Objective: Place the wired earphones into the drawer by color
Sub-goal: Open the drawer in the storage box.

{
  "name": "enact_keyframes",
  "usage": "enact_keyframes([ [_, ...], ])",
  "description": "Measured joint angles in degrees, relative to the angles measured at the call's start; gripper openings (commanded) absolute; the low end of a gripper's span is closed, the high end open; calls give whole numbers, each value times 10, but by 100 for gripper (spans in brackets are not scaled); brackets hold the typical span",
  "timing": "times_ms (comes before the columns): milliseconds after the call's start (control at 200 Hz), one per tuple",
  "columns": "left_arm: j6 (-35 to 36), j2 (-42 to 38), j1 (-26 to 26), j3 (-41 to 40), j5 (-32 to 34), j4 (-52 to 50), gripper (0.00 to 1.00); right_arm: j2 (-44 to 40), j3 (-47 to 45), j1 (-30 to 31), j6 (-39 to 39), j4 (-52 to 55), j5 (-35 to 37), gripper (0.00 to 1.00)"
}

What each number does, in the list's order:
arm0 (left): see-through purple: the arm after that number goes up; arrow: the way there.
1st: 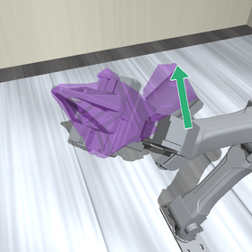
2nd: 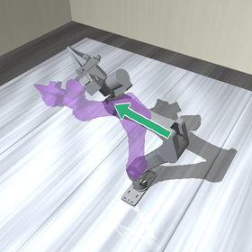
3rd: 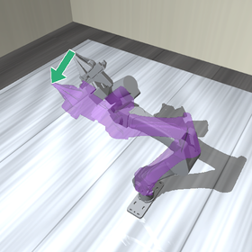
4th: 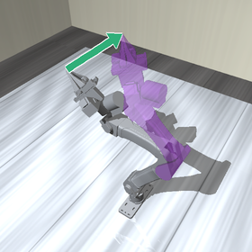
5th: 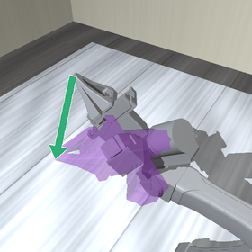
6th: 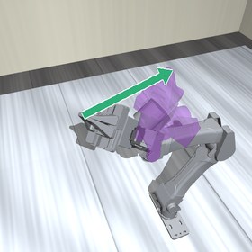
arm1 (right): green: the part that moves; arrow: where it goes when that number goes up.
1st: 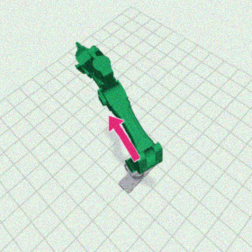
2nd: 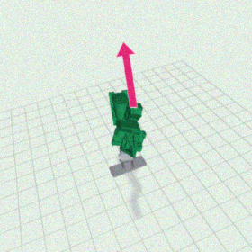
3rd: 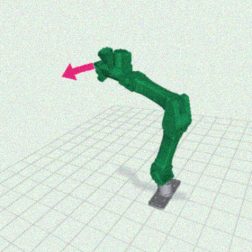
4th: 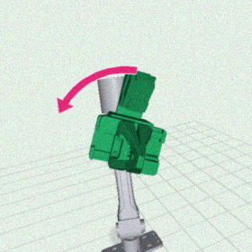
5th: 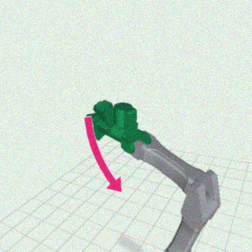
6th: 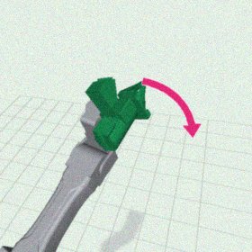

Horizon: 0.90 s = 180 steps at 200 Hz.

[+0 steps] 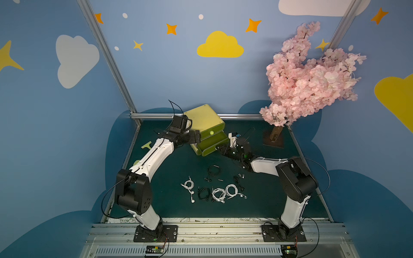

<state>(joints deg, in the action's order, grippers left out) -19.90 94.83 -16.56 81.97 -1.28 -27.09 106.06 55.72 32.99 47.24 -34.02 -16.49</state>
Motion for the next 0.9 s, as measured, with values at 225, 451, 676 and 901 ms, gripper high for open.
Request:
enact_keyframes([
  [225,0,0,0,0,0,0,100,-25,-33,-3,-6,0,-4,27],
  [451,-2,0,0,0,0,0,100,-48,-63,-4,-9,0,-5,27],
  [676,-3,0,-1,0,2,0,100,-57,-74,-7,-10,1,-6,27],
  [901,-6,0,-1,0,3,0,100,-63,-76,-7,-14,10,-5,43],
])
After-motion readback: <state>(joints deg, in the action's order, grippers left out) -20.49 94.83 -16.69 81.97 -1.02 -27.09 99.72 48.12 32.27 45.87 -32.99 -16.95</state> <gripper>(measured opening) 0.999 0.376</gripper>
